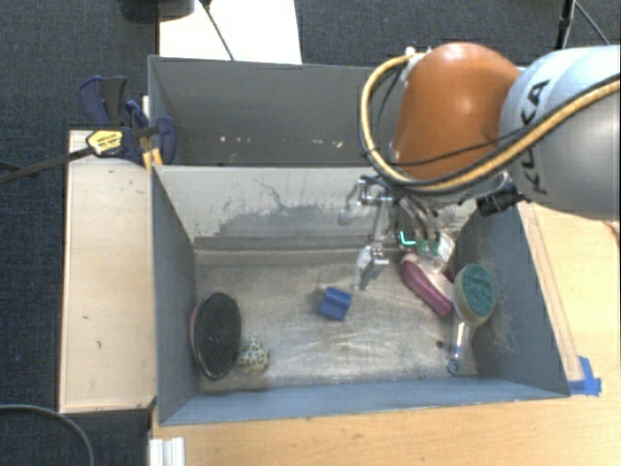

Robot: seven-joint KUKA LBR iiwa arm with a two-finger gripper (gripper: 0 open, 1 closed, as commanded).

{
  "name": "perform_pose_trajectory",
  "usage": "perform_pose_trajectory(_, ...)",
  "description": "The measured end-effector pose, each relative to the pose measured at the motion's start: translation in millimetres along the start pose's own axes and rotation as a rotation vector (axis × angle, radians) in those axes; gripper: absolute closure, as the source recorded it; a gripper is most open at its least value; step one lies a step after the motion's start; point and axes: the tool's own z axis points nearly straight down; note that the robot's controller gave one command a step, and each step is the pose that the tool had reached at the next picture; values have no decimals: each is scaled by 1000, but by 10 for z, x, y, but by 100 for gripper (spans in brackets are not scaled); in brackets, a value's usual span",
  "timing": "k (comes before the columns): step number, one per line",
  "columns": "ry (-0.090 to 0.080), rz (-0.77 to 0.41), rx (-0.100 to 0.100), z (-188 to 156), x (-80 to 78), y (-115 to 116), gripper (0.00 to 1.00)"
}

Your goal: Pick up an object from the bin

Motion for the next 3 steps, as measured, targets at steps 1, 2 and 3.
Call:
perform_pose_trajectory(1, -13, -191, 0, 1558, 144, -75, 0)
perform_pose_trajectory(2, -11, -236, 1, 1252, 33, -115, 0)
perform_pose_trajectory(3, -4, -248, 0, 1245, 138, 14, 0)
